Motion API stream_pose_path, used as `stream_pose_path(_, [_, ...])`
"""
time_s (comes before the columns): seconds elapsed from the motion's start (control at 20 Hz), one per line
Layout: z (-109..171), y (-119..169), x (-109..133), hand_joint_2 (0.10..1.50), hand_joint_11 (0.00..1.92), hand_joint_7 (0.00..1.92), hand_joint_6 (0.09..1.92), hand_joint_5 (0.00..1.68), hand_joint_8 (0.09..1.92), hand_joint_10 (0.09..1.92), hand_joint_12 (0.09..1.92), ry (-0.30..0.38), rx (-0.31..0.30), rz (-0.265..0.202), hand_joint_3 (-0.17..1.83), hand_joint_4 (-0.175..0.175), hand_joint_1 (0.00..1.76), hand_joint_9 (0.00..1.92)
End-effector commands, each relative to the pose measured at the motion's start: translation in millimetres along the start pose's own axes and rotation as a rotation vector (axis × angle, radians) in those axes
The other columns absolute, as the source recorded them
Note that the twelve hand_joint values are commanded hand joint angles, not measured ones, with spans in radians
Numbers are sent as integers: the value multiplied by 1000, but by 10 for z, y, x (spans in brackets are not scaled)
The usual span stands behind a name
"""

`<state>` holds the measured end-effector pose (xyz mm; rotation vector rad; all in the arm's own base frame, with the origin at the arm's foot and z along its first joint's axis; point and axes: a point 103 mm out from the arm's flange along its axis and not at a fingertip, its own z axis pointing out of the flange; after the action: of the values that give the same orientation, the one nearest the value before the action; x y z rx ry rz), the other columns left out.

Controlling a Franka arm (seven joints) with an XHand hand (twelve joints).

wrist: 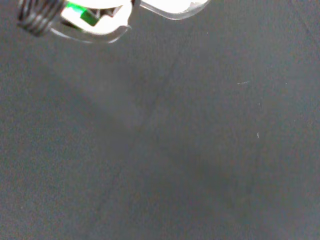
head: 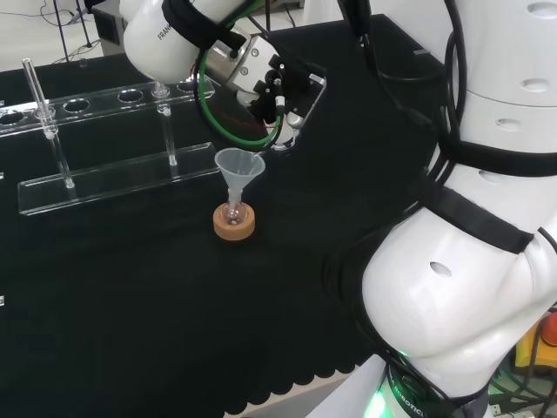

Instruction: Pour all the NaCl from the weighing funnel into the round-bottom flask.

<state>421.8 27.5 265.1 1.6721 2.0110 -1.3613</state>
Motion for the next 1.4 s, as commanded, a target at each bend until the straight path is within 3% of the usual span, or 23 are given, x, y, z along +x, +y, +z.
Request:
stream_pose_path(0.05, [-21,2,10,661,886,848,997,1121,567,241,1043,-18,2,3,787,175,1087,1153])
stream_pose_path(1.4, [-161,-9,62,660,886,850,999,1121,564,236,1044,-137,11,16,791,175,1087,1158])
